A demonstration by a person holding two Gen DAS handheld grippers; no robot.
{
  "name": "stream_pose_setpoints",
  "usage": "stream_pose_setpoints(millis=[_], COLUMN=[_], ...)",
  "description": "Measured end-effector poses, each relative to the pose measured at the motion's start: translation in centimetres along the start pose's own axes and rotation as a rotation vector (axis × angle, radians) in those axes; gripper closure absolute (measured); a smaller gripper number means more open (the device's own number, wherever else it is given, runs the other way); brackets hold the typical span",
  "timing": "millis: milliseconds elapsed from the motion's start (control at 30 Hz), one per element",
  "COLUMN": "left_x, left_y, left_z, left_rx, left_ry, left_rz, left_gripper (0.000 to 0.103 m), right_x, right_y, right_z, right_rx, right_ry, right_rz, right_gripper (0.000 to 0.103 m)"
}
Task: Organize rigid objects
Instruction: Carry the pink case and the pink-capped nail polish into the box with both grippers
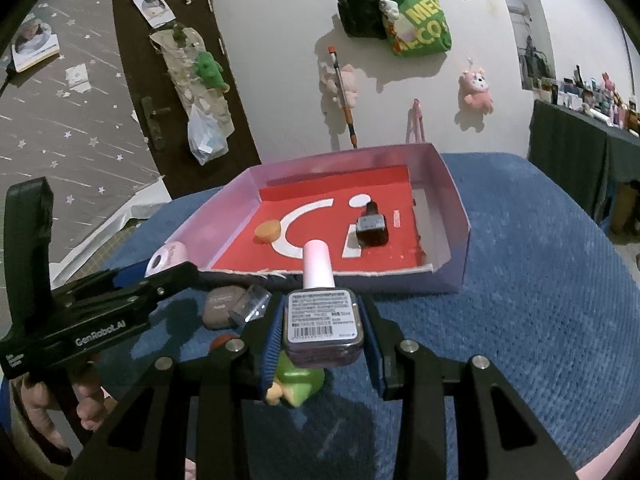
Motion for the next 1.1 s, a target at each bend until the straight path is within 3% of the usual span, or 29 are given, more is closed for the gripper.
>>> stream_pose_setpoints(millis=[633,1100], left_x=[-2.7,-5.4], left_y=[2.3,4.0], left_z=[0.2,1.1], left_rx=[-0.001,0.009], left_ry=[-0.029,-0.057], left_rz=[0.031,0.099], left_gripper=[0.05,0.05], right_x=[-1.7,-5.3], right_y=[3.4,5.4], right_z=[0.2,-1.3], right_rx=[0.047,0.015], right_ry=[0.043,0.059], right_rz=[0.01,0.115], right_gripper=[0.064,0.064])
Point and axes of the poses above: each gripper's, at about its wrist camera, not at the fingertips, and x roughly against the way its jaws point, z to its left, y to its top, the point moved 1 cm from there along -x, roughly the way its jaws point
